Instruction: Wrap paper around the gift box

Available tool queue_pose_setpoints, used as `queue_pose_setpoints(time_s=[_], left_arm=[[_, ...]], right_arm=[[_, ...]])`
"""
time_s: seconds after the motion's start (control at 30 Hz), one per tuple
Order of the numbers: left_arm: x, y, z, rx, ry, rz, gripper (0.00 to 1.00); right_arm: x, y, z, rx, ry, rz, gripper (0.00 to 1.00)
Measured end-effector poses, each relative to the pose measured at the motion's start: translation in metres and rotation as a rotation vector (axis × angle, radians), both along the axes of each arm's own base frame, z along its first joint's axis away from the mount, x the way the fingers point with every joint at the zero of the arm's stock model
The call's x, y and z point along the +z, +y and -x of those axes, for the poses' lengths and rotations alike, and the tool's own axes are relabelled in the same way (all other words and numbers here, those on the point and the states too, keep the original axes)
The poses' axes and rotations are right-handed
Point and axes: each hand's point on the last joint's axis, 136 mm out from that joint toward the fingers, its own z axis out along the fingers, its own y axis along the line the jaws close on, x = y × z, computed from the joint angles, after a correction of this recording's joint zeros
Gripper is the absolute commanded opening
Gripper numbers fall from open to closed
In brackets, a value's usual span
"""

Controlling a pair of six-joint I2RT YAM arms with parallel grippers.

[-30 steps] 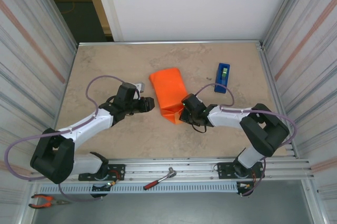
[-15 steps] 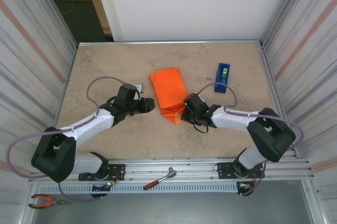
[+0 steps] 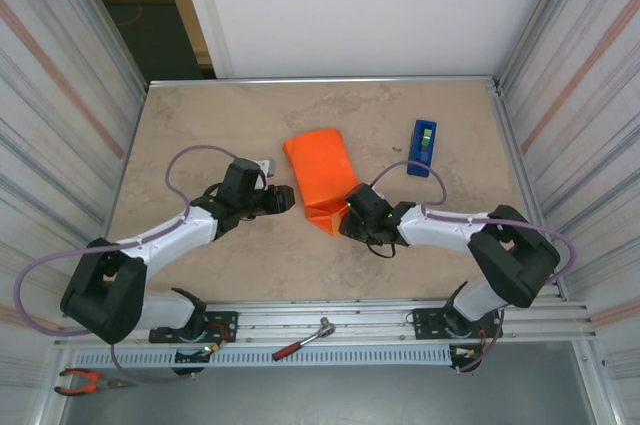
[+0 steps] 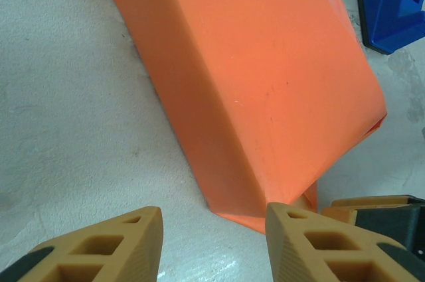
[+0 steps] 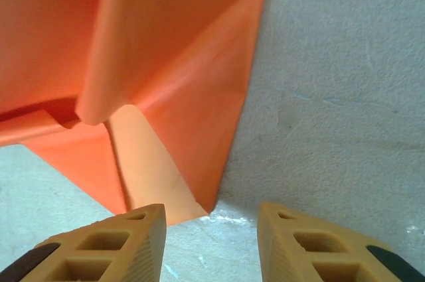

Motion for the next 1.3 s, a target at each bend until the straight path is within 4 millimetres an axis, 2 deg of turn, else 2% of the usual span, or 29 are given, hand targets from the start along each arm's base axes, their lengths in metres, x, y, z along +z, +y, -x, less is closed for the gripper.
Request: queue_pose_setpoints(time_s=[0.23, 0.53, 0.93, 1.3], left_arm=[[-0.001, 0.0, 0.0, 0.003, 0.002, 0.006, 0.45], [-0.003, -0.001, 0.001, 0.001, 0.008, 0.006, 0.45], [-0.003, -0.001, 0.001, -0.003, 0.01, 0.009, 0.45], [-0.003, -0.001, 0.001, -0.003, 0.011, 0.008, 0.45]], right_arm=[[-0.004, 0.004, -0.005, 0.0, 0.009, 0.014, 0.29], [-0.005, 0.006, -0.007, -0.001, 0.018, 0.029, 0.26], [-0.008, 0.003, -0.009, -0.012, 0.025, 0.058, 0.0], [-0.003, 0.005, -0.011, -0.01, 0.015, 0.049, 0.0]])
